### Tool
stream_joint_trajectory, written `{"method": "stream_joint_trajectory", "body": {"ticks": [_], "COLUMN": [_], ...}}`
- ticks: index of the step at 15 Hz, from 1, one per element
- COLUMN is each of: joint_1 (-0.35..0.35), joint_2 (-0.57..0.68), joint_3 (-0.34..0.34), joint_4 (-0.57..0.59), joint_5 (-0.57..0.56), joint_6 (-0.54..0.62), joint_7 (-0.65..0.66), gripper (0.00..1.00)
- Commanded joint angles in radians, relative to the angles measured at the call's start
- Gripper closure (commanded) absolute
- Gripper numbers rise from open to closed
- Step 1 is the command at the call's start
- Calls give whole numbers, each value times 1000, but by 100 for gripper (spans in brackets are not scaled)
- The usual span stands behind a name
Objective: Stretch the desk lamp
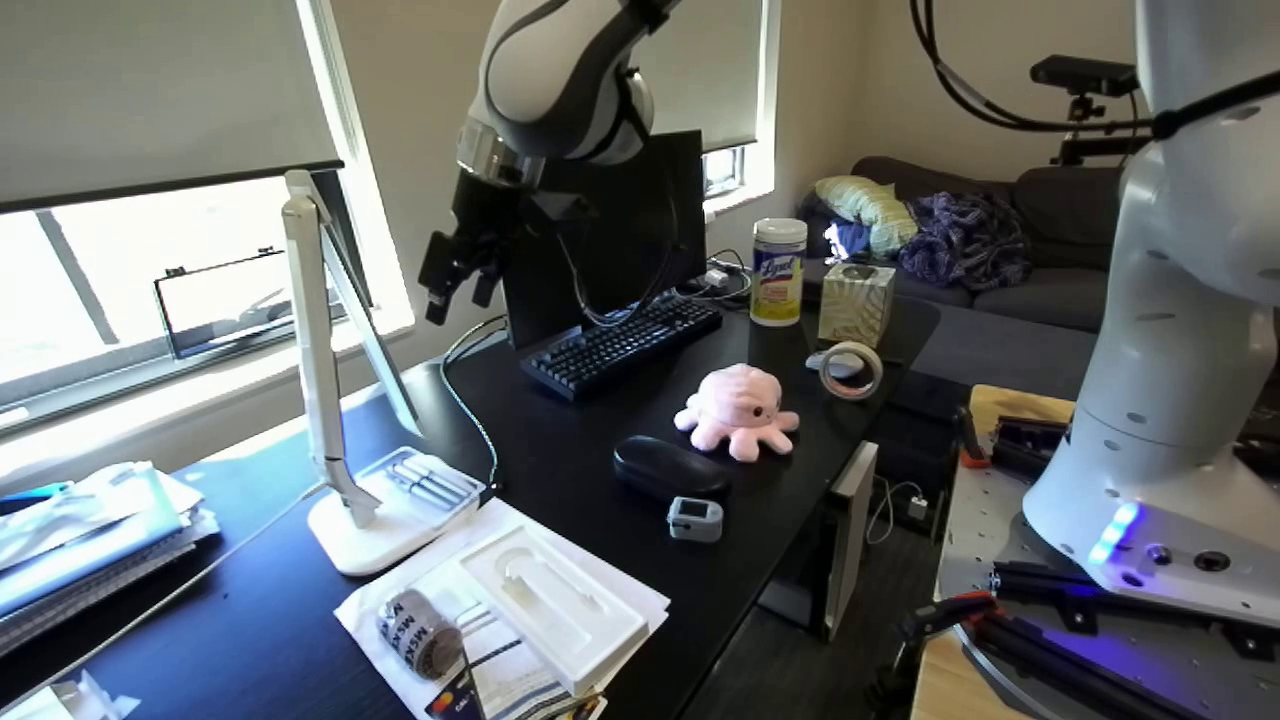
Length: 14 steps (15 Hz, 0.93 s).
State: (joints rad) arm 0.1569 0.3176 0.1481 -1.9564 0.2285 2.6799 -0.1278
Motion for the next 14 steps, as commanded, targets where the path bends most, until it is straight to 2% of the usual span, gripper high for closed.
{"method": "stream_joint_trajectory", "body": {"ticks": [1, 5, 9, 11, 14], "joint_1": [-42, -64, -78, -78, -50], "joint_2": [143, 238, 317, 346, 367], "joint_3": [70, 114, 133, 132, 90], "joint_4": [154, 240, 281, 291, 288], "joint_5": [24, 23, -15, -46, -121], "joint_6": [10, 25, 153, 213, 282], "joint_7": [-69, -80, -135, -151, -115], "gripper": [0, 0, 0, 26, 47]}}
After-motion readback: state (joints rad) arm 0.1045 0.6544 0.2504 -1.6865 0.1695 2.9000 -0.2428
